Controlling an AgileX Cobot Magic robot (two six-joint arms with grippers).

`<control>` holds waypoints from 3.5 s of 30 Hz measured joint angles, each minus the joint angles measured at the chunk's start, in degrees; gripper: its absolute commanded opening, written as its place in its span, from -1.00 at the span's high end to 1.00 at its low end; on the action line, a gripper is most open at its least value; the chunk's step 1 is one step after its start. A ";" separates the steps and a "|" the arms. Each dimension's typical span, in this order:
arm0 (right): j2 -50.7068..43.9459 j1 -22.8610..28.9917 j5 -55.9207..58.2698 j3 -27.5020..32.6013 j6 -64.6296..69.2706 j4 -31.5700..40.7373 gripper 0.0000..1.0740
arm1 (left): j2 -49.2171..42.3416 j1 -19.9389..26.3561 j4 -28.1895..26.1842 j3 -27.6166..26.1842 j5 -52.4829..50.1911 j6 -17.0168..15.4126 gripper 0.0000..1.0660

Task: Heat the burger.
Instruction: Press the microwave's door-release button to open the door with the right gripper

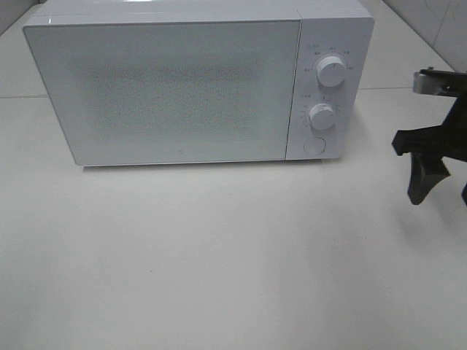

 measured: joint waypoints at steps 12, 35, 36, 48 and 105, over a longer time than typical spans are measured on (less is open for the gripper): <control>-12.49 -3.09 7.73 0.63 0.34 -1.78 -0.24 | 0.00 0.00 0.00 0.00 0.00 0.00 1.00; -59.70 -3.09 8.65 27.16 -1.15 -1.83 -0.24 | 0.00 0.00 0.00 0.00 0.00 0.00 1.00; -61.42 -3.09 8.08 27.50 -1.15 -1.83 -0.24 | 0.00 0.00 0.00 0.00 0.00 0.00 1.00; -81.99 -3.09 2.98 29.28 -2.64 -1.83 -0.24 | 0.00 0.00 0.00 0.00 0.00 0.00 1.00; -86.97 -3.09 -9.97 28.71 -2.69 -1.43 -0.24 | 0.00 0.00 0.00 0.00 0.00 0.00 1.00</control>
